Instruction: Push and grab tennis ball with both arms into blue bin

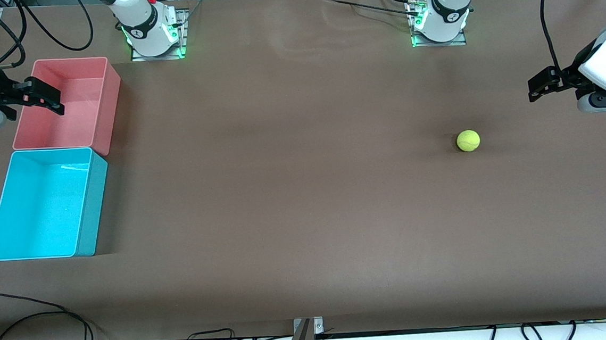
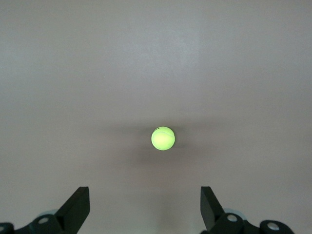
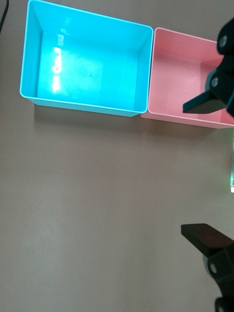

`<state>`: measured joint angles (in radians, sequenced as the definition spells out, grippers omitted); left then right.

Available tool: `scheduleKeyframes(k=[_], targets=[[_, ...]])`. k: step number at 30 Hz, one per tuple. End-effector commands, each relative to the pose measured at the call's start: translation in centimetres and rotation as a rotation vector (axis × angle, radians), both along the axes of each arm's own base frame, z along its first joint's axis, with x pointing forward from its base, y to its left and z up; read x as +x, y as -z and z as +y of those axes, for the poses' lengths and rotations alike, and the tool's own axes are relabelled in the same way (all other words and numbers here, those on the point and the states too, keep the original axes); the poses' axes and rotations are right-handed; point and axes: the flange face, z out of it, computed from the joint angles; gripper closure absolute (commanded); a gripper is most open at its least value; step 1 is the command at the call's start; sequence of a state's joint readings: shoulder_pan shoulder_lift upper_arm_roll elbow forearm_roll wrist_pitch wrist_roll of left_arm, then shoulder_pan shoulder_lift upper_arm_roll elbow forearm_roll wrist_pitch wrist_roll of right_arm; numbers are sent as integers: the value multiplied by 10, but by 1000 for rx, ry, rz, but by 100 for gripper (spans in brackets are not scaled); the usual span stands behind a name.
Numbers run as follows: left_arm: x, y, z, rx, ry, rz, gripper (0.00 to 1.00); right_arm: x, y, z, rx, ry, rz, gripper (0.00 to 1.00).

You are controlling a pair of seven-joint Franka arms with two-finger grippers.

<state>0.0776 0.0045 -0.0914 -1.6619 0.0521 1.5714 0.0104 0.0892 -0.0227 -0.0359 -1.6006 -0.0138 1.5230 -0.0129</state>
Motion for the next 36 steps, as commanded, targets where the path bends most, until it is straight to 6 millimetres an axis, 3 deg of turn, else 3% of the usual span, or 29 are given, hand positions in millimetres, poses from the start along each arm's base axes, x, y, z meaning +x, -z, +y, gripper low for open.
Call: scheduleKeyframes(k=[1, 36], targets=[[-3, -6, 0, -16, 1, -15, 0, 1, -3, -2, 0, 8, -6, 0], [-3, -6, -1, -18, 2, -15, 0, -2, -7, 8, 0, -10, -4, 0]])
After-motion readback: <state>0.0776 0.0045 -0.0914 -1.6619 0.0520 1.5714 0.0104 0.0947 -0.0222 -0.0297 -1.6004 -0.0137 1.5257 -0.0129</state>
